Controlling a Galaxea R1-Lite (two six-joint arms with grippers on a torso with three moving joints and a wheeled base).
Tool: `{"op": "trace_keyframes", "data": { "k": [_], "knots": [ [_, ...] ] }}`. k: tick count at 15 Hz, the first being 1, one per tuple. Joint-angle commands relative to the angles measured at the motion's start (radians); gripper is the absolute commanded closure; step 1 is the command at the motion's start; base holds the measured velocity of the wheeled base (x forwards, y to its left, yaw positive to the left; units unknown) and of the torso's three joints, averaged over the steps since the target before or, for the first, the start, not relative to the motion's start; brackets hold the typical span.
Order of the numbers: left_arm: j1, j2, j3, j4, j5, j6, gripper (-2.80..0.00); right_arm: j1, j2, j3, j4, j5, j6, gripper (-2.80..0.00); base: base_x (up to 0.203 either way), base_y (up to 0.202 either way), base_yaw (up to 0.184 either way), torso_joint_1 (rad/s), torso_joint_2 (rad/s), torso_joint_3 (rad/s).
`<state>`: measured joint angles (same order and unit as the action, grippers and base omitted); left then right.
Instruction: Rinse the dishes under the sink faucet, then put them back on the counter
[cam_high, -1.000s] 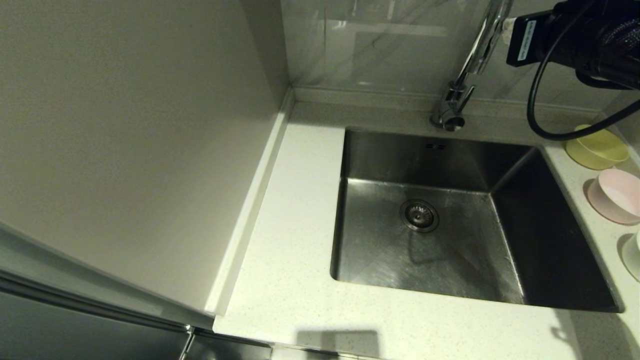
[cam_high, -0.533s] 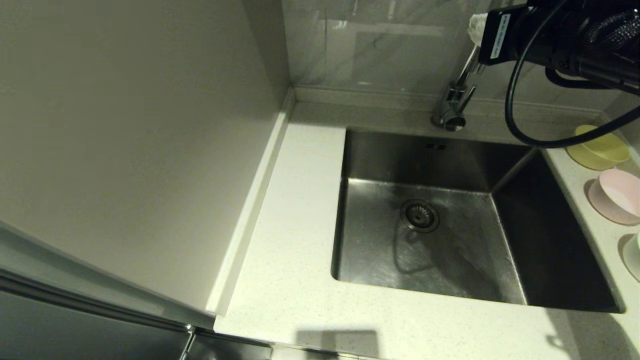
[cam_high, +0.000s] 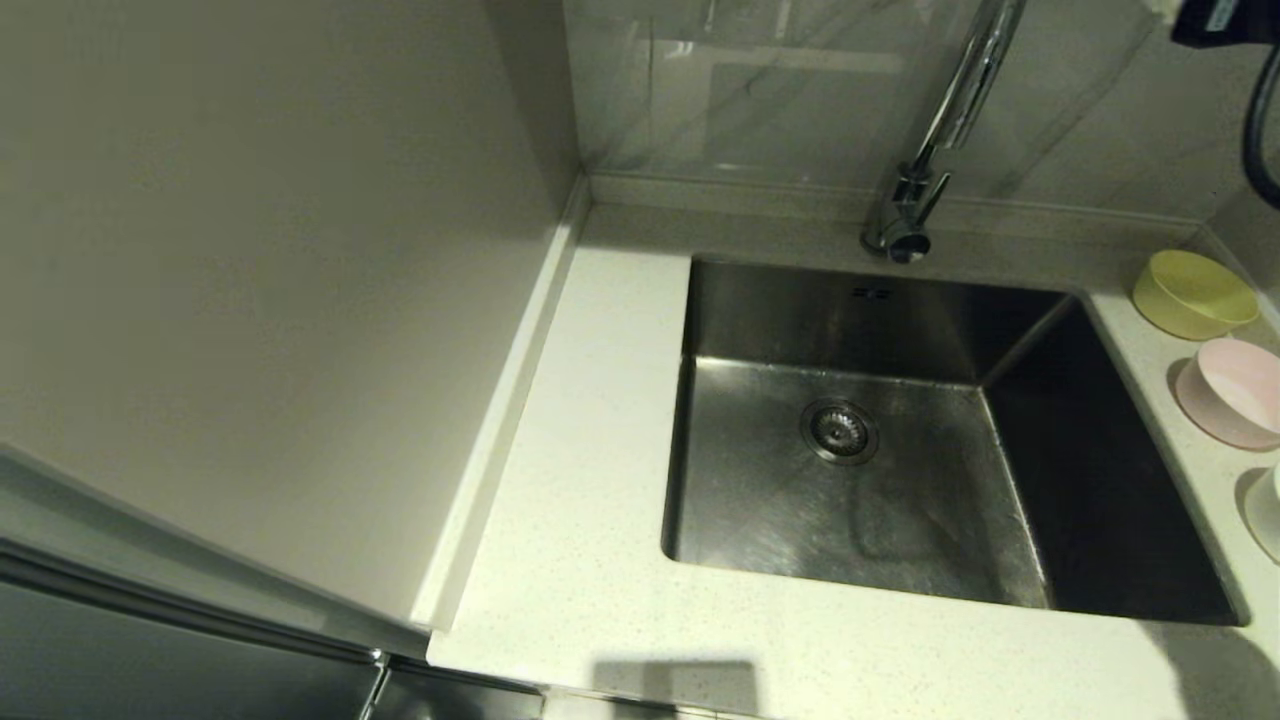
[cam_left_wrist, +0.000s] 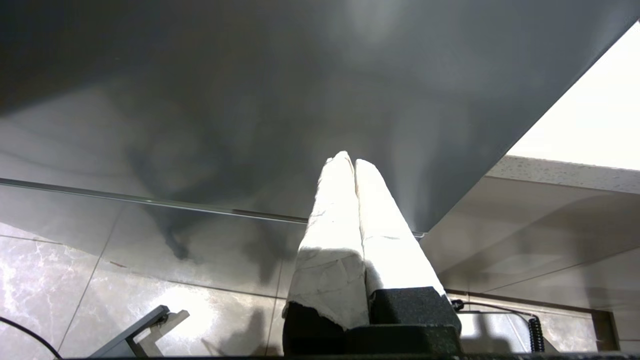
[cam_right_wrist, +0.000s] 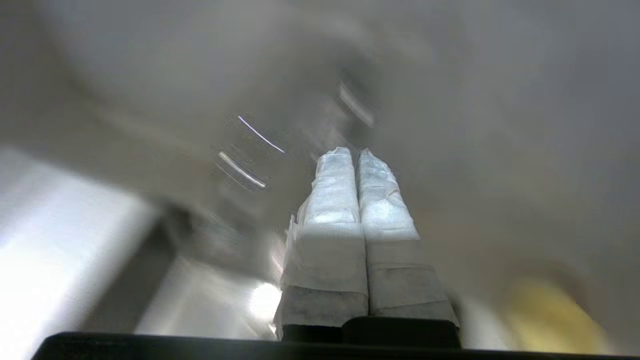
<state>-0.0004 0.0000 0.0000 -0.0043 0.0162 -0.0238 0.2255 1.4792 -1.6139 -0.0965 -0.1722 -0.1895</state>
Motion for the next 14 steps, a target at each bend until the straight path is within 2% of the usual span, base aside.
{"op": "trace_keyframes", "data": {
  "k": [1,2,4,7,11,13,14],
  "knots": [
    [0.0,-0.002,0.0,0.0,0.001,-0.001,0.0,-0.119,-0.129,0.101,0.124,0.002,0.011,0.0,0.0,0.0,0.0,0.0,0.0,0.0],
    [0.0,-0.002,0.0,0.0,0.001,-0.001,0.0,-0.152,-0.181,0.209,0.172,0.005,0.038,0.0,0.0,0.0,0.0,0.0,0.0,0.0],
    [0.0,-0.002,0.0,0.0,0.001,-0.001,0.0,-0.199,-0.345,0.506,0.234,0.026,0.105,0.0,0.0,0.0,0.0,0.0,0.0,0.0],
    [0.0,-0.002,0.0,0.0,0.001,-0.001,0.0,-0.261,-0.685,0.922,0.239,0.074,0.158,0.0,0.0,0.0,0.0,0.0,0.0,0.0],
    [0.0,-0.002,0.0,0.0,0.001,-0.001,0.0,-0.283,-1.079,1.425,0.034,0.139,0.167,0.0,0.0,0.0,0.0,0.0,0.0,0.0],
    [0.0,-0.002,0.0,0.0,0.001,-0.001,0.0,-0.265,-1.221,1.584,-0.086,0.153,0.171,0.0,0.0,0.0,0.0,0.0,0.0,0.0],
    [0.0,-0.002,0.0,0.0,0.001,-0.001,0.0,-0.252,-1.261,1.606,-0.101,0.158,0.174,0.0,0.0,0.0,0.0,0.0,0.0,0.0]
  ]
}}
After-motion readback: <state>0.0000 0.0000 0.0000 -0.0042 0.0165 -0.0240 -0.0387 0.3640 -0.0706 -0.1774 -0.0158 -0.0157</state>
